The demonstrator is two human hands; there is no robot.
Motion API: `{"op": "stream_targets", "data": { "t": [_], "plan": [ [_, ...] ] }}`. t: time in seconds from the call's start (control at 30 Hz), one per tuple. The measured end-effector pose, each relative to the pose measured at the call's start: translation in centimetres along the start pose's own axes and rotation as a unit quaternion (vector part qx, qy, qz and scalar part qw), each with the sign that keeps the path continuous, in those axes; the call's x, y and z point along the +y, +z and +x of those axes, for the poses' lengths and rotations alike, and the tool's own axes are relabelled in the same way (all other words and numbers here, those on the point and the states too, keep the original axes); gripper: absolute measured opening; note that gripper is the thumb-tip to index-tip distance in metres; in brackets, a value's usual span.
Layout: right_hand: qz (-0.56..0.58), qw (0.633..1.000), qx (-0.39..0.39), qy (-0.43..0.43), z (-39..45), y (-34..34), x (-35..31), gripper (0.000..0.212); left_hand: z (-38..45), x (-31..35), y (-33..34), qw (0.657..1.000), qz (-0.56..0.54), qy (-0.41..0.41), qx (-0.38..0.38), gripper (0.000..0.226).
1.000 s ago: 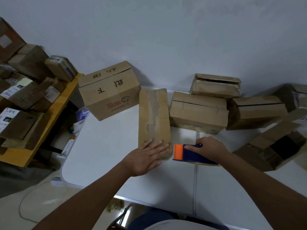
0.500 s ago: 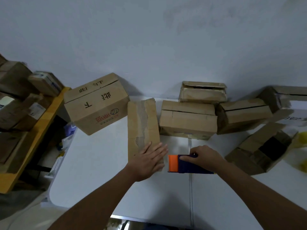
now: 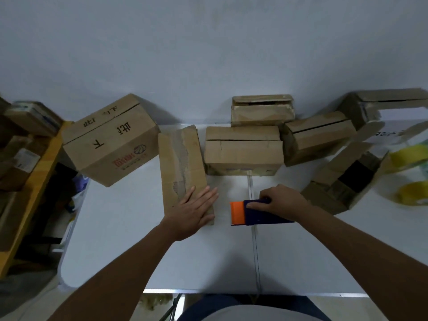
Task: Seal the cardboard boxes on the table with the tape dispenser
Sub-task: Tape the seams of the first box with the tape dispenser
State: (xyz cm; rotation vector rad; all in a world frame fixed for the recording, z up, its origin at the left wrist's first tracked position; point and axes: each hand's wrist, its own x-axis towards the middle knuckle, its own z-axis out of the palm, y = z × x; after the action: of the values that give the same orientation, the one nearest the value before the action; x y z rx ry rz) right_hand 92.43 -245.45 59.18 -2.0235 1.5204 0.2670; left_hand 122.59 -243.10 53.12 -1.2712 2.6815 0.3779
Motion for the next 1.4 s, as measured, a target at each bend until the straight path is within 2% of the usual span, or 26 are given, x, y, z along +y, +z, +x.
{"op": "stream_targets", "data": {
  "t": [0.07,0.2,0.37,0.43,0.53,0.6,0.77,0.9,1.0,1.2,1.33,1.4],
  "plan": [
    [-0.005,1.000,-0.001,0.000,0.0,0.0,0.1,0.077,0.0,0.0,-0.1,1.000,0.003,-0.001,-0.003,0.065],
    [-0.003,1.000,0.008,0.005,-0.7,-0.1,1.1,0.094,-0.1,-0.1,-0.1,1.000,0.000,0.006,0.004,0.064],
    [-0.011,0.999,0.012,0.029,-0.5,0.0,1.0,0.104,-0.1,0.0,-0.1,1.000,0.011,0.003,0.008,0.064],
    [-0.015,0.999,0.003,0.039,-0.1,0.0,0.9,0.095,-0.2,0.0,-0.1,1.000,0.010,0.002,0.008,0.064],
    [-0.014,0.998,-0.041,0.051,0.1,0.2,1.1,0.062,-0.1,0.0,0.0,1.000,0.007,0.000,0.008,0.064],
    [-0.025,0.997,-0.054,0.051,0.1,0.4,0.8,0.052,0.0,0.1,0.1,1.000,0.005,-0.007,0.003,0.064],
    [-0.094,0.993,0.003,0.067,0.5,1.9,-2.1,0.051,0.0,0.4,0.0,1.000,0.009,-0.012,0.001,0.065],
    [-0.107,0.991,0.032,0.070,1.3,2.4,-3.6,0.050,0.0,0.4,-0.1,1.000,0.006,-0.008,0.008,0.065],
    [-0.088,0.992,0.030,0.081,2.1,2.4,-4.3,0.049,-0.1,0.5,0.0,1.000,0.003,-0.019,0.014,0.063],
    [-0.074,0.972,0.034,0.219,2.2,0.4,-0.1,0.045,-0.5,0.5,0.0,1.000,-0.011,0.006,0.012,0.064],
    [-0.039,0.969,0.101,0.222,2.0,2.3,-0.4,0.047,-0.2,0.6,-0.2,1.000,-0.013,0.003,0.010,0.064],
    [0.005,0.970,0.103,0.220,2.0,4.2,-1.5,0.045,-0.3,0.6,-0.4,1.000,-0.016,0.003,0.009,0.064]
  ]
}}
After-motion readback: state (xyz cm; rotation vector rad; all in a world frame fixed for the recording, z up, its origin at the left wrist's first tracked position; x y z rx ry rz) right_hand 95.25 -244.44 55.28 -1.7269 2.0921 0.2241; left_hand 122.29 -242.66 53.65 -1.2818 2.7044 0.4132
